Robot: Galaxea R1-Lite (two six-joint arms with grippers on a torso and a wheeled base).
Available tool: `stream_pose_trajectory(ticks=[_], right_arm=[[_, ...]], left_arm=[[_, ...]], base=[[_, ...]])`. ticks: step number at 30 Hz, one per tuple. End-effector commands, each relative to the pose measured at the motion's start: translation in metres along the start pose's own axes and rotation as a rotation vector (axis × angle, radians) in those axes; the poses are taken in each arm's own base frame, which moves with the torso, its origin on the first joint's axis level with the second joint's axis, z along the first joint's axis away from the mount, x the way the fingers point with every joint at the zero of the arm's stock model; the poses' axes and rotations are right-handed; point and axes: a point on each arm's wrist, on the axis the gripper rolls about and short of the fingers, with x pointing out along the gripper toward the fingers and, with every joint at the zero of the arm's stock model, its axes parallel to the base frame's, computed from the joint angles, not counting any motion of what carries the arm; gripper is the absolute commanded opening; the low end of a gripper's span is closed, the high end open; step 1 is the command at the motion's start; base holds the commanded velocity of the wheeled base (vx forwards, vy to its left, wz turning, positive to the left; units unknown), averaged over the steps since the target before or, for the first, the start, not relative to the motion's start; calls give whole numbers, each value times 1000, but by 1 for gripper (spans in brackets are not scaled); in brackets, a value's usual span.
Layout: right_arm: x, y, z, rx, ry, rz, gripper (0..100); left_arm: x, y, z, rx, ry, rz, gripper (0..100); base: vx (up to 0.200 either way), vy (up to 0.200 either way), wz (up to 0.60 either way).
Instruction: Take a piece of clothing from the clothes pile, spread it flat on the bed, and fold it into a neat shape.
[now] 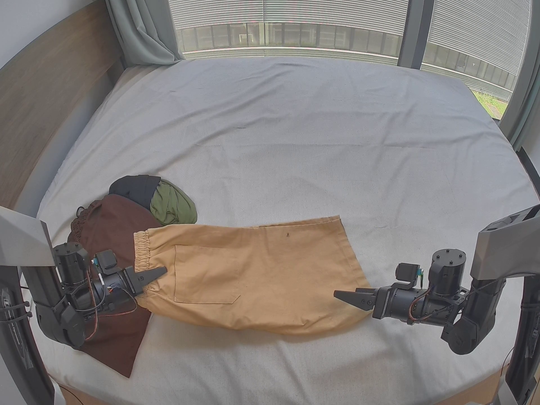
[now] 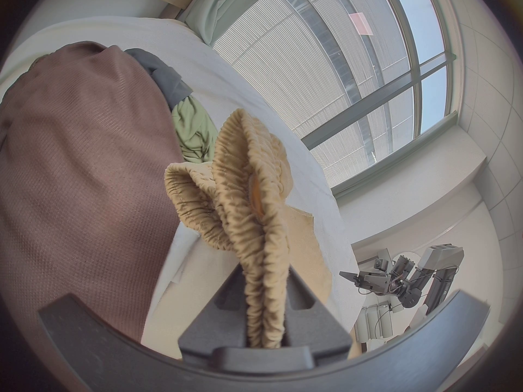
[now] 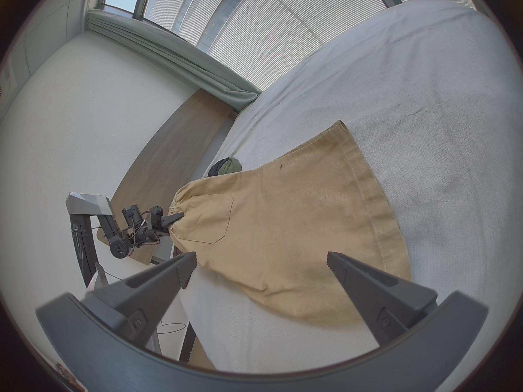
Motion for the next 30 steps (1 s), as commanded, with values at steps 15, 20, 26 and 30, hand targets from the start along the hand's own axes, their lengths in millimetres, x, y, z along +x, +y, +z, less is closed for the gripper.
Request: stream_pose_trajectory(ticks=[15,20,26,30], right_arm=[[0,1,1,-13,-3,3,100],[0,0,1,-12,-3,1,100],[0,0,1,-12,-3,1,100],[0,0,1,-13,-4,2,100]], left_arm=[[24,-40,1,49,1,-96,0],[39,-54,1,29,-12,-122,0],[48,-64,-1,30,-10,-148,0],[50,-66,-2,33,-6,-157,0]], base=[[0,0,0],[0,0,0],[0,0,0],[0,0,0]])
